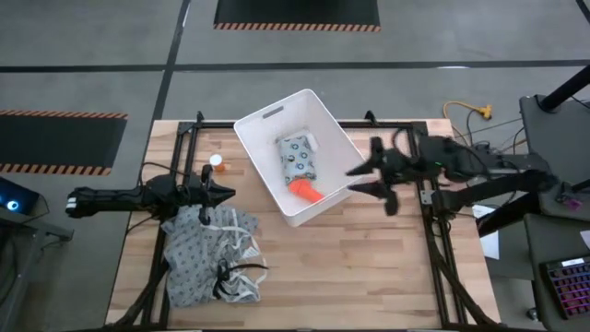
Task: Pick & place medical supplies in basket/bin
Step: Put the orange pill bottle into the white bin
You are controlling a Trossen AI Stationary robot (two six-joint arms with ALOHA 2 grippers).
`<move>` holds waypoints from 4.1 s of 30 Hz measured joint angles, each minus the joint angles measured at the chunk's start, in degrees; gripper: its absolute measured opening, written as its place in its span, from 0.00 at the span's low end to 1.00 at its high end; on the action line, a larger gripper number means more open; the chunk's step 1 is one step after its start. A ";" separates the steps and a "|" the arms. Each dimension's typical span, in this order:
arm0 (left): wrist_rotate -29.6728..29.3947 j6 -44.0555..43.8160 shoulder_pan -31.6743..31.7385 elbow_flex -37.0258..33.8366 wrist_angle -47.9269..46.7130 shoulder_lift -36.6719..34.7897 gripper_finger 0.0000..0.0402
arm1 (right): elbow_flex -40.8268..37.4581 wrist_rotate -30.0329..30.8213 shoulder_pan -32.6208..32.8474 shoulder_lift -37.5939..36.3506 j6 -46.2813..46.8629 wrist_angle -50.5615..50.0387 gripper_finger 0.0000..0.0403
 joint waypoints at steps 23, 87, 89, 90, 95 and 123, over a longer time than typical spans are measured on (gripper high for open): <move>-2.69 -0.84 0.00 0.30 0.10 0.00 0.04 | -54.34 0.84 -0.70 -42.59 -3.95 34.91 0.05; -20.90 -33.56 36.42 48.36 -60.79 48.52 0.48 | -58.06 6.85 -0.66 -48.30 5.94 27.18 0.02; -19.24 -30.06 37.67 47.62 -57.01 48.51 0.48 | -58.06 6.83 -0.66 -48.28 5.93 27.12 0.02; -17.26 -28.87 37.99 47.30 -55.67 48.74 0.48 | -58.06 6.85 -0.66 -48.28 5.96 27.10 0.02; -13.70 -27.05 39.63 45.92 -53.54 51.75 0.54 | -58.06 6.83 -0.66 -48.28 5.96 27.10 0.02; -11.45 -23.89 40.61 45.36 -50.92 74.12 0.86 | -58.06 8.36 -0.68 -48.28 5.78 27.08 0.02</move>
